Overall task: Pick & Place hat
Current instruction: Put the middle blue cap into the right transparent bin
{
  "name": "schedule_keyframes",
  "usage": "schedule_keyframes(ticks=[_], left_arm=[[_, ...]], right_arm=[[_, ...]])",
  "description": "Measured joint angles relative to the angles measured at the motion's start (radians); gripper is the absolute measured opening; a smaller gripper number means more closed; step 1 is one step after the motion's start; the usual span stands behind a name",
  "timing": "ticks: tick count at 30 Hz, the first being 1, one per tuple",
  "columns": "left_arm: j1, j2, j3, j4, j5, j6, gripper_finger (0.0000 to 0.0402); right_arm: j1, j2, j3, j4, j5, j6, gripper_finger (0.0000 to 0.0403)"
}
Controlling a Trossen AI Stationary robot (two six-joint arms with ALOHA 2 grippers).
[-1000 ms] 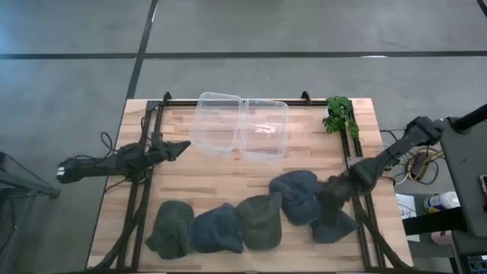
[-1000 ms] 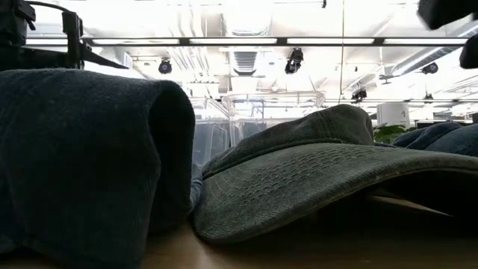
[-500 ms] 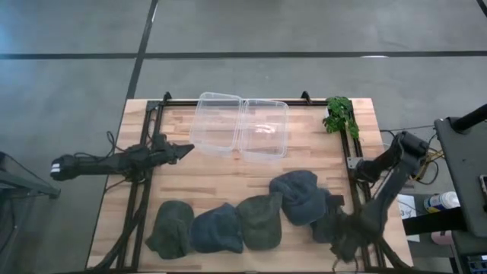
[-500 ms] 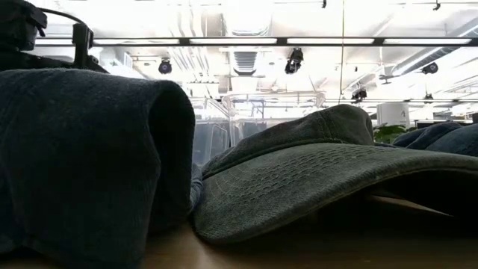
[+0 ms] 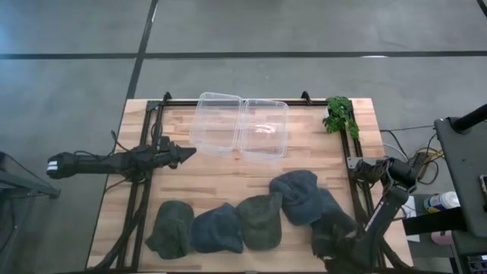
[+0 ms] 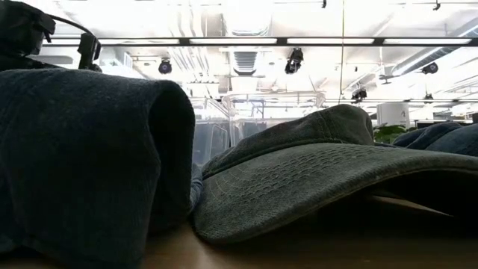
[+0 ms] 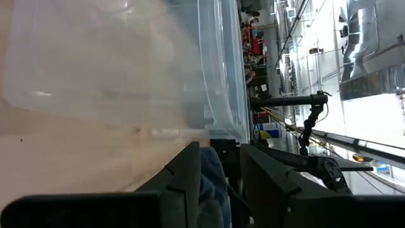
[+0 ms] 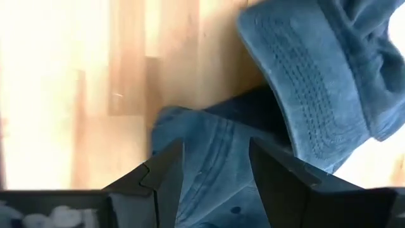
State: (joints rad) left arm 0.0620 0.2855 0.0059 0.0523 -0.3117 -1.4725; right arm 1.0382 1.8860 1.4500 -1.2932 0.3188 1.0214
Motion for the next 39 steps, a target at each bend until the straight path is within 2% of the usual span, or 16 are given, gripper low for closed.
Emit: schedule_keyframes(ticks=[5,14,21,29,36,39], left_arm=[[0.000,0.000,0.005,0.002,0.006,-0.003,0.0106],[0.000,0.001,0.010,-0.003,0.005,-0.028,0.0106],[0.000,0.000,0.011,0.000,0.006,-0.054,0.0106],[0.000,0.000,0.012,0.004,0.007,-0.119,0.0106],[0.000,0.000,0.013,0.007,0.007,-0.128,0.0106],[0.000,0.000,0.013,0.007,0.007,-0.128,0.0106]], right_arm=[[0.012,-0.003,0.065,-0.039,0.078,0.001,0.0174],[-0.002,-0.008,0.005,-0.035,0.127,-0.049,0.0177],[-0.044,-0.008,-0.038,-0.029,0.239,-0.092,0.0224],[-0.073,-0.008,-0.126,-0.019,0.210,-0.053,0.0270],[-0.071,-0.009,-0.153,0.003,0.215,-0.127,0.0262],[-0.070,-0.009,-0.170,0.018,0.263,-0.160,0.0256]])
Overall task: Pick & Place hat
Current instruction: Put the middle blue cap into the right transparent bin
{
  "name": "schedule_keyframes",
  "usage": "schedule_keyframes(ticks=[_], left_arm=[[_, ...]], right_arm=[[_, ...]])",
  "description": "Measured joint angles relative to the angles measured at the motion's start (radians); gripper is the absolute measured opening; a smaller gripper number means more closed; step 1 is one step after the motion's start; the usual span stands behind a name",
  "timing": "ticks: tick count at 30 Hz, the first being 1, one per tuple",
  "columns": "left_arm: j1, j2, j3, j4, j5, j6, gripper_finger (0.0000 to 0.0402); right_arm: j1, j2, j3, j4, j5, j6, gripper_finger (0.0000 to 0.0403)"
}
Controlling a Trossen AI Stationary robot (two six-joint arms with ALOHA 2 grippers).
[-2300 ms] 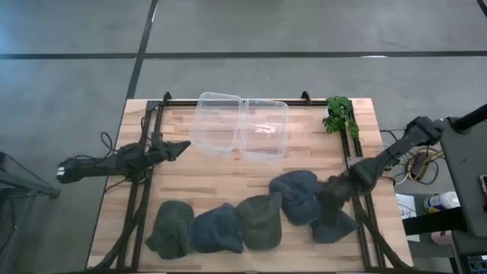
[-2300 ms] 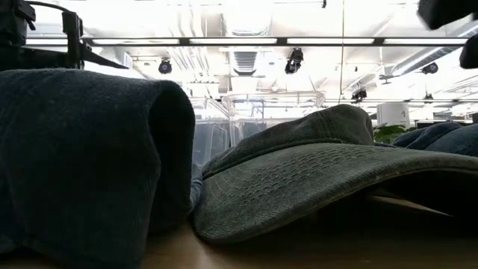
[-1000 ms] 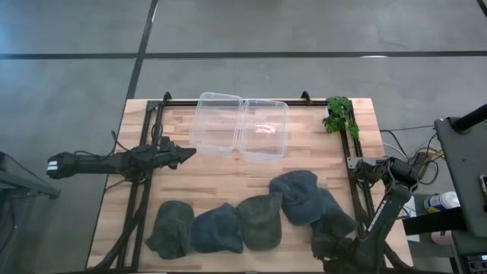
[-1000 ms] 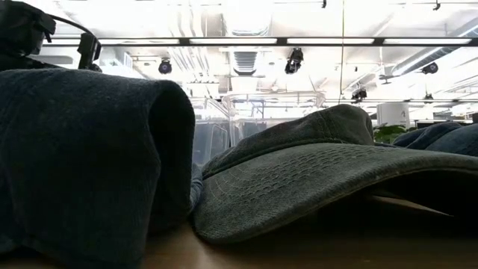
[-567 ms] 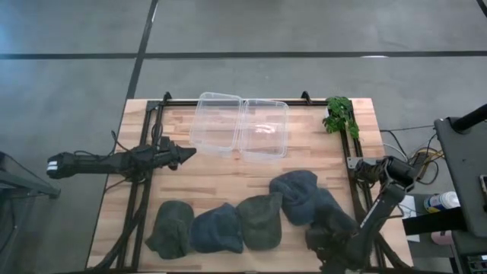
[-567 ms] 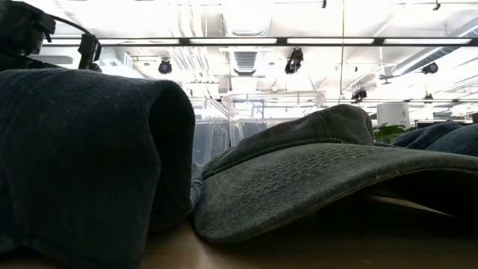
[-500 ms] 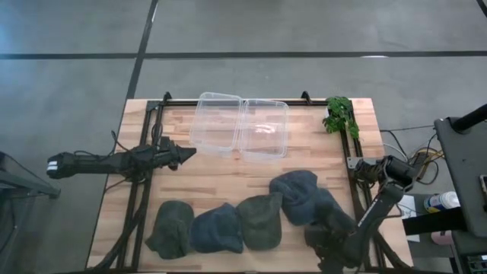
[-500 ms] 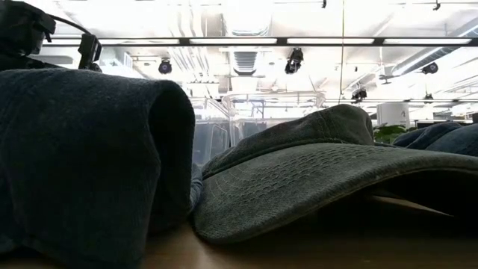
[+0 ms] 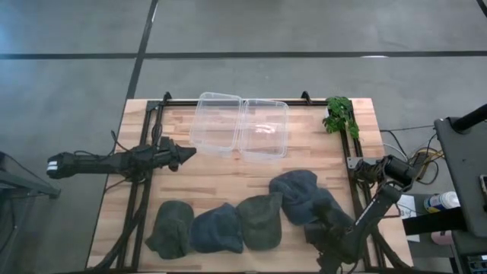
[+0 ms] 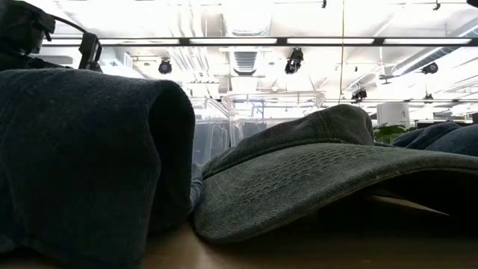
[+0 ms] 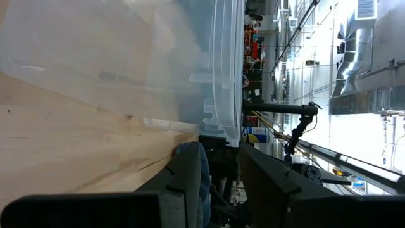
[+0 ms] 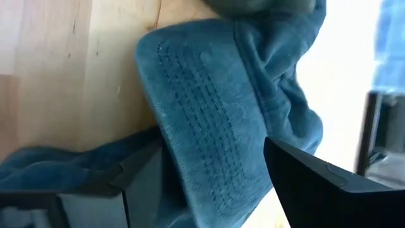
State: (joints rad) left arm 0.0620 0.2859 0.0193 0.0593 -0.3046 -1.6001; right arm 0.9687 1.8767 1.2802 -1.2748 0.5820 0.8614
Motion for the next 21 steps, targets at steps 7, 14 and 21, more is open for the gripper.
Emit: schedule_keyframes(ticks=[7,14,21], left_arm=[[0.000,0.000,0.000,0.000,0.000,-0.001,0.0106],[0.000,0.000,0.000,0.000,0.000,-0.001,0.0106],[0.000,0.000,0.000,0.000,0.000,-0.002,0.0106]], right_arm=[[-0.010,0.000,-0.107,0.096,0.059,-0.108,0.0244],[-0.029,0.000,-0.129,0.096,0.152,-0.148,0.0214],[-0.066,-0.019,-0.084,0.070,0.155,-0.172,0.0144]])
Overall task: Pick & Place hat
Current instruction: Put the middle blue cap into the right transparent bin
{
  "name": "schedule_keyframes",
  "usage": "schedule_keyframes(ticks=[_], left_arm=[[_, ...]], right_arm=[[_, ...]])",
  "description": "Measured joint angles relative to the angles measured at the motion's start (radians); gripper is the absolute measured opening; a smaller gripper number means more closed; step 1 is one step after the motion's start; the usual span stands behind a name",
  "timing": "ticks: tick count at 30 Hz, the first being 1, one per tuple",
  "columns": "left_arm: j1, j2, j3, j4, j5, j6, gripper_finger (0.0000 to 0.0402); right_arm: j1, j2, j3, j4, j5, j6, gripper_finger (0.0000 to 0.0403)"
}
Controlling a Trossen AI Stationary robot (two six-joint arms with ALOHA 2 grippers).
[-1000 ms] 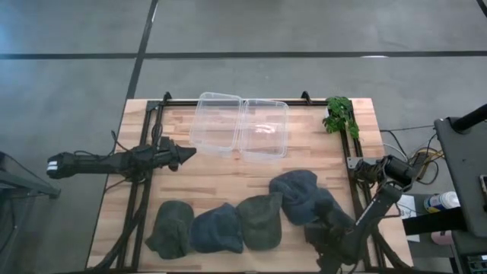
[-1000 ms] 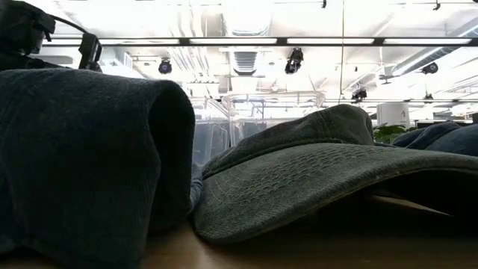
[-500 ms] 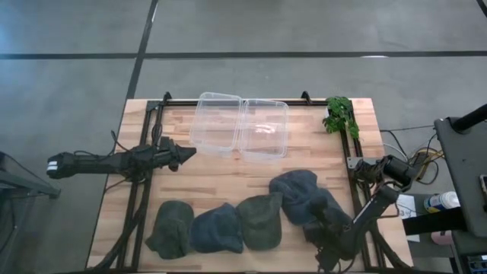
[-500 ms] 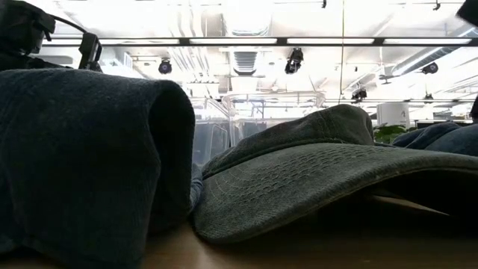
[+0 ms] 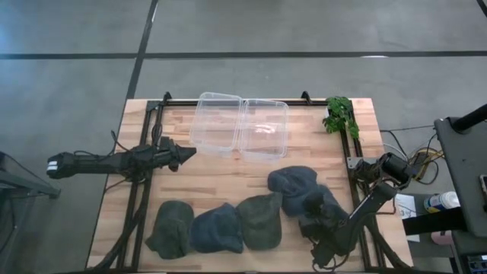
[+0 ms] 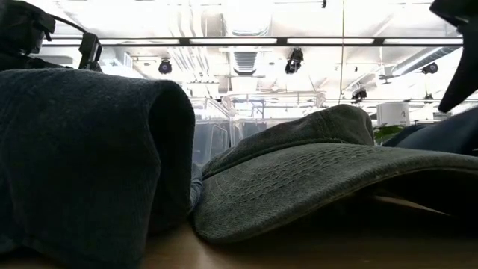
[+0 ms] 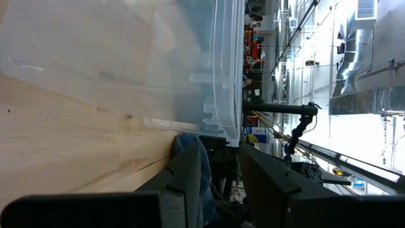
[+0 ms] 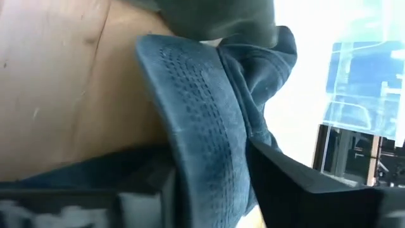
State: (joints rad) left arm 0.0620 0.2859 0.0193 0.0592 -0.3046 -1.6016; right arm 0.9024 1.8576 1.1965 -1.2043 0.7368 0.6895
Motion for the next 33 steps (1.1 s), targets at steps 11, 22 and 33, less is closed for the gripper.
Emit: schedule_keyframes(ticks=[11,22,33], left_arm=[[0.000,0.000,0.000,0.000,0.000,0.000,0.0106],[0.000,0.000,0.003,0.002,-0.023,0.000,0.0106],[-0.004,0.000,0.006,0.264,0.032,0.083,0.0106]], right_arm=[[-0.007,-0.182,0.085,-0.239,0.037,0.300,0.0017],[-0.078,-0.582,0.042,-0.361,0.181,0.956,0.0014],[-0.099,-0.971,0.040,0.238,0.293,0.493,0.0014]])
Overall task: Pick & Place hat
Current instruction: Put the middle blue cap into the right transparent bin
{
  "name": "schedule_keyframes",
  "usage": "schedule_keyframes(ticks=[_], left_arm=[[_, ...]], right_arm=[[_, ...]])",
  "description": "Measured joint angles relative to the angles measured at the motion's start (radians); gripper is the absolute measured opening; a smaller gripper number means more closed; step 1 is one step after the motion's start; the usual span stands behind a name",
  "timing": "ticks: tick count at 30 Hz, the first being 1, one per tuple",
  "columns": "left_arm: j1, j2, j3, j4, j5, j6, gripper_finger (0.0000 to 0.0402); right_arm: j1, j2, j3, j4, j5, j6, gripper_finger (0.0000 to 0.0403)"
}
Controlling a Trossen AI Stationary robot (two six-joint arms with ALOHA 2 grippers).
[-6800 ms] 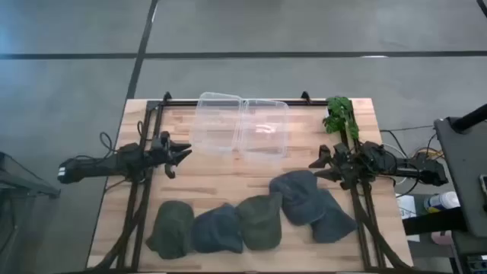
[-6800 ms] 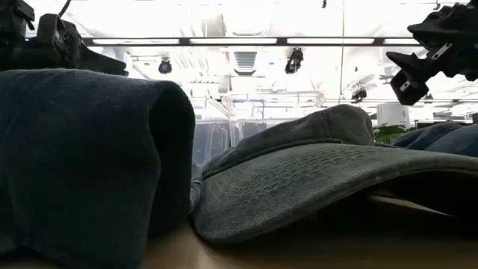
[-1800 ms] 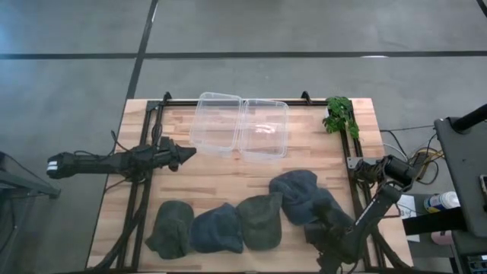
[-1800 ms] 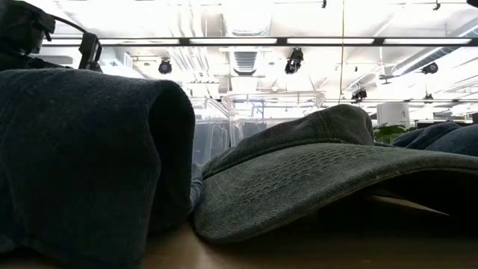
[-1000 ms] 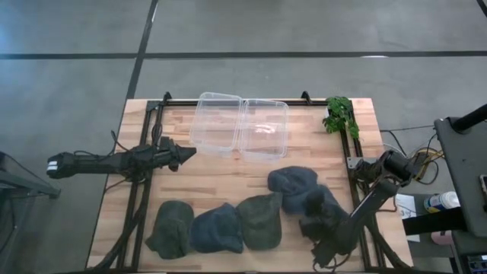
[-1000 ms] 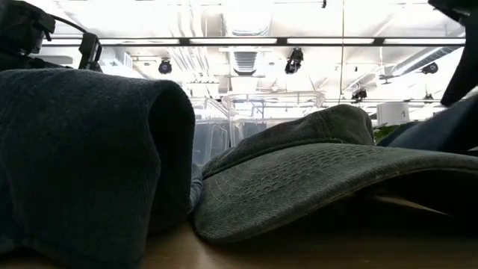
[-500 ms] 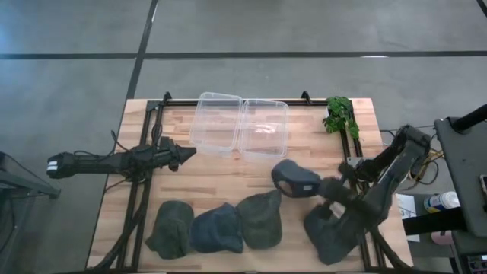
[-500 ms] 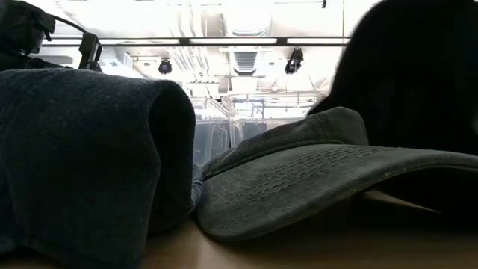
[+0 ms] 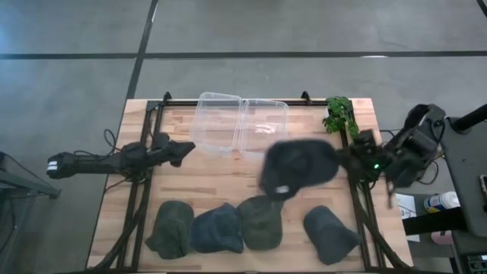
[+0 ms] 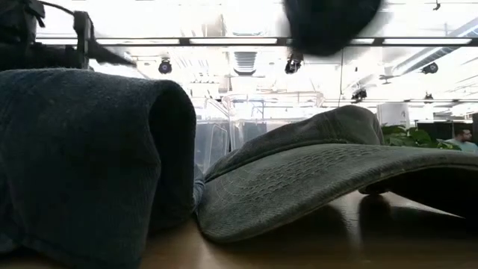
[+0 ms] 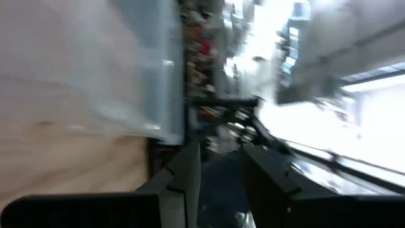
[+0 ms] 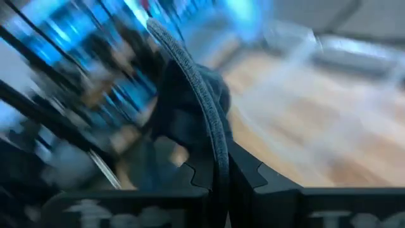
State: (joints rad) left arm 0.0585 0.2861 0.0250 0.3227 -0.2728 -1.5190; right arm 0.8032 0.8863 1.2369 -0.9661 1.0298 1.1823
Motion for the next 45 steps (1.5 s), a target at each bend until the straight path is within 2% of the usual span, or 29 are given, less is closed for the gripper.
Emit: schedule_keyframes(ticks=[4,10,12,15,19,25,29,33,36,41,45], left_arm=[[-0.021,0.009,0.008,0.118,0.030,0.054,0.0106],[-0.052,0.085,0.115,0.074,0.031,0.172,0.0106],[-0.054,0.139,0.160,0.043,0.032,0.220,0.0106],[-0.054,0.243,0.233,0.024,0.040,0.306,0.0106],[-0.059,0.396,0.367,0.008,0.067,0.548,0.0106],[-0.075,0.613,0.655,-0.211,0.072,1.004,0.0106],[-0.075,0.752,0.834,-0.357,0.067,1.168,0.0106],[-0.075,0.871,0.971,-0.373,0.094,1.292,0.0106],[-0.075,0.945,1.053,-0.368,0.121,1.332,0.0106],[-0.074,1.028,1.157,-0.367,0.145,1.333,0.0106],[-0.074,1.064,1.193,-0.366,0.145,1.314,0.0106]], right_arm=[[-0.057,-0.028,-0.001,0.206,0.027,-0.183,0.0013],[-0.221,0.015,-0.003,0.291,0.043,-0.151,0.0013],[-0.287,0.033,-0.003,0.319,-0.004,-0.149,0.0013],[-0.379,0.058,-0.001,0.405,-0.136,-0.196,0.0013],[-0.448,0.080,0.000,0.489,-0.261,-0.245,0.0013],[-0.478,0.083,0.000,0.484,-0.275,-0.194,0.0013],[-0.476,0.083,0.000,0.486,-0.275,-0.165,0.0013],[-0.478,0.102,-0.001,0.485,-0.272,-0.146,0.0013],[-0.489,0.128,-0.002,0.481,-0.275,-0.146,0.0013],[-0.524,0.168,-0.002,0.417,-0.345,-0.133,0.0013],[-0.554,0.203,-0.003,0.392,-0.393,-0.127,0.0013]])
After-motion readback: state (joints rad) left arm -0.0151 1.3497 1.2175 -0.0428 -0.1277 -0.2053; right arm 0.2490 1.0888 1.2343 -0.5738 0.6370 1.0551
